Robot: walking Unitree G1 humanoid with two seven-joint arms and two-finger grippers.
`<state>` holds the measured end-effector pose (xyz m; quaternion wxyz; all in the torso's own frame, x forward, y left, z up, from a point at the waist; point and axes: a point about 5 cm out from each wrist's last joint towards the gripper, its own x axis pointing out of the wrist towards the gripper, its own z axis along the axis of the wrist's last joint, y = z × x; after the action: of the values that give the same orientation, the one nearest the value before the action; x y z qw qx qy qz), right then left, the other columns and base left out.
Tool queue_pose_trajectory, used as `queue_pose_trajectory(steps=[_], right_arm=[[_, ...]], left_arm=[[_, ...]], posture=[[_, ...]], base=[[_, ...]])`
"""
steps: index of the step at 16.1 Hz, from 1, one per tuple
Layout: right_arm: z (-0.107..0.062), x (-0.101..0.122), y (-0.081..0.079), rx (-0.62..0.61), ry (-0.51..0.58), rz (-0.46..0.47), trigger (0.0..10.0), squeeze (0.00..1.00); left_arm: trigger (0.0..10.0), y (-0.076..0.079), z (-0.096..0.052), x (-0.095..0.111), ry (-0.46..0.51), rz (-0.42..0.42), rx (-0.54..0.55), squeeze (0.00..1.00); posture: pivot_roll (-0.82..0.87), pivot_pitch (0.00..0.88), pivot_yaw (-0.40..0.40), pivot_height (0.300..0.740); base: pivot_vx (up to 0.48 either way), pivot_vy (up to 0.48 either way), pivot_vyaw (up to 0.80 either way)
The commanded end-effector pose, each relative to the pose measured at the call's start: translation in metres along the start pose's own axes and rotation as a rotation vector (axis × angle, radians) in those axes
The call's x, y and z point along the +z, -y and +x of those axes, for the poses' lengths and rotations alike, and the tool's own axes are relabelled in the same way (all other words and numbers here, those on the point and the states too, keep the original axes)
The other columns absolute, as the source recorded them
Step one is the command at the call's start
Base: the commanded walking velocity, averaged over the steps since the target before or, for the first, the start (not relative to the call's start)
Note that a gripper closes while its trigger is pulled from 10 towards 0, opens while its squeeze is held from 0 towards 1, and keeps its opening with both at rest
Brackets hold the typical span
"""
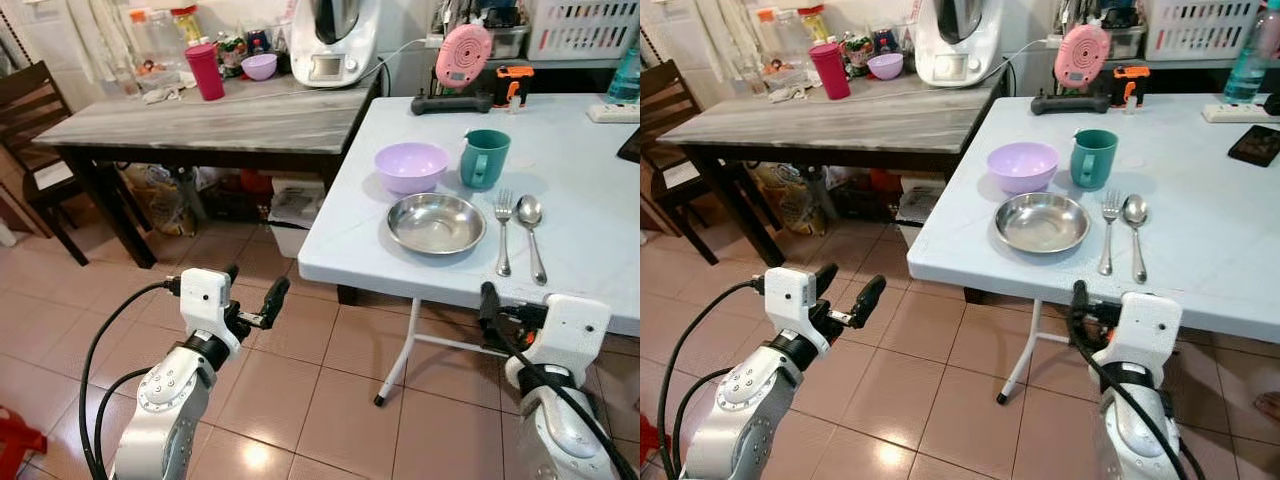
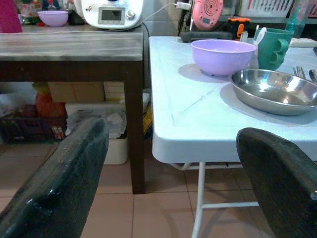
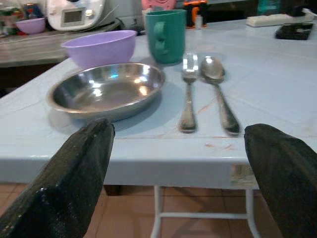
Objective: Setting the table
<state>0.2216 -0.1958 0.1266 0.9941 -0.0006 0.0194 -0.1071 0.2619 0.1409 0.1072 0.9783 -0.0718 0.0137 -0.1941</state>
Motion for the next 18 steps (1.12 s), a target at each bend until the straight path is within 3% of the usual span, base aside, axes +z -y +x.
queue_pose_trajectory(steps=[1,18], right_arm=[[-0.0007,0.0079,-0.0055,0.031,0.036,0.006,10.0,0.00],[-0.0018,0.0063,-0.0040,0.043,0.049,0.026,10.0,0.00]], left_arm=[[10.0,-0.0032,-0.0015,0.0052,0.019,0.001,-0.002,0.00],[10.0,0.0034,-0.0002,0.0047,0.016,-0.033,-0.074,0.00]], posture=[[-0.22,0.006,0.108,0.740],[-0.23,0.002,0.106,0.740]], base=[[0.000,0.000,0.00],[0.317,0.000,-0.08]])
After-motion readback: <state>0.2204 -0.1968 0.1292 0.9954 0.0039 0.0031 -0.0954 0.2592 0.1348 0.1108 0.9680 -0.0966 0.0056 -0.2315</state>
